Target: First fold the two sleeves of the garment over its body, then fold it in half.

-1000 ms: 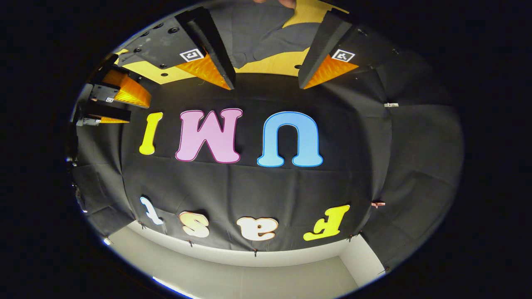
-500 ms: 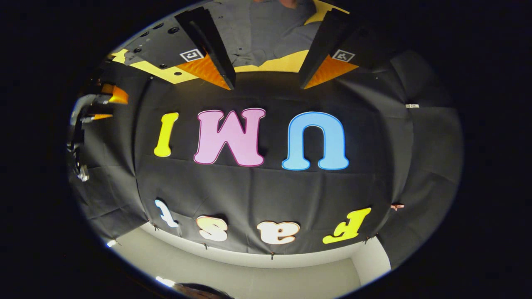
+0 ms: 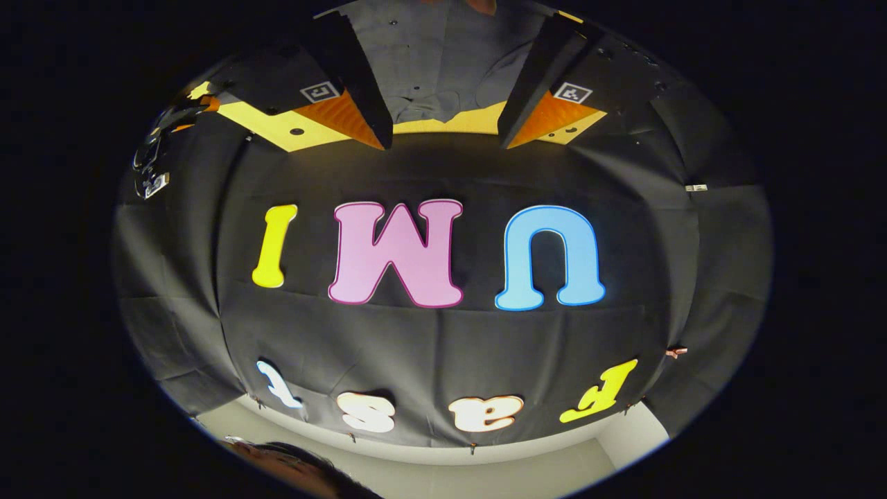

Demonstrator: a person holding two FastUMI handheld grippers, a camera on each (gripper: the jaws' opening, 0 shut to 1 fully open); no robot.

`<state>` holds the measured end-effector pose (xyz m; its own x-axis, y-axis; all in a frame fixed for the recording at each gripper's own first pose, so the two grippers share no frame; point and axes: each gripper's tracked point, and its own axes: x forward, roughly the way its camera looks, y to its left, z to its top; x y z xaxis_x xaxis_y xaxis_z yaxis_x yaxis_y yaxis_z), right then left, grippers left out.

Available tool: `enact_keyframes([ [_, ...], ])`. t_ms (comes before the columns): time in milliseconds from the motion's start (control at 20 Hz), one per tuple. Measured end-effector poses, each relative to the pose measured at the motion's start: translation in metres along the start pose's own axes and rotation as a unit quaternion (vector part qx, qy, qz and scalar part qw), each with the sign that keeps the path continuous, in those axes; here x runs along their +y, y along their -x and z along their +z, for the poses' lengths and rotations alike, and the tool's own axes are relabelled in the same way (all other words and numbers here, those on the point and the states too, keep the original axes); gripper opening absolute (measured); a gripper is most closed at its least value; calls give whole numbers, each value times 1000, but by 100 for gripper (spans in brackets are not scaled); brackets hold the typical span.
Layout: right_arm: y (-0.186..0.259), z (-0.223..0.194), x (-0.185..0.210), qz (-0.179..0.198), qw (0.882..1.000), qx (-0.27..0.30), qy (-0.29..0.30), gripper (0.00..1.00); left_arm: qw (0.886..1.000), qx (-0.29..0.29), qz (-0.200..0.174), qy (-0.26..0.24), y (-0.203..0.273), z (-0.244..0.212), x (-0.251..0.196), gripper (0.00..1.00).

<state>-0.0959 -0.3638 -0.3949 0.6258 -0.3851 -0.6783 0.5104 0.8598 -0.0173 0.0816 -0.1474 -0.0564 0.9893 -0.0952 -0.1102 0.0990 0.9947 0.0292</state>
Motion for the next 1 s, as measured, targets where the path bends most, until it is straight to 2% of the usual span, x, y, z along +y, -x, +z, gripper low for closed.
enact_keyframes([
  [200, -36, -35, -15, 1, 999, 51, -7, 98, 1000, 13, 18, -8, 0, -2, -9, 96],
  [400, -50, -73, -14, 3, 995, 100, 29, 98, 999, 16, 28, -25, -1, 1, -12, 96],
  [450, -51, -65, -13, 1, 996, 79, 29, 97, 999, 16, 28, -29, -2, 3, -11, 96],
  [500, -52, -71, -9, 7, 996, 85, 26, 96, 999, 17, 29, -31, -2, 2, -11, 96],
  [550, -51, -69, -1, 30, 996, 78, 10, 93, 999, 18, 29, -31, -3, 2, -10, 96],
  [600, -52, -71, 5, 44, 996, 78, 0, 64, 999, 19, 27, -29, -4, 0, -10, 96],
  [700, -50, -70, -2, 22, 996, 83, -9, 6, 999, 19, 23, -23, -4, 0, -6, 99],
  [1000, -16, -32, -15, -34, 999, 39, 13, 5, 1000, 12, -6, -18, 1, -1, 24, 99],
])
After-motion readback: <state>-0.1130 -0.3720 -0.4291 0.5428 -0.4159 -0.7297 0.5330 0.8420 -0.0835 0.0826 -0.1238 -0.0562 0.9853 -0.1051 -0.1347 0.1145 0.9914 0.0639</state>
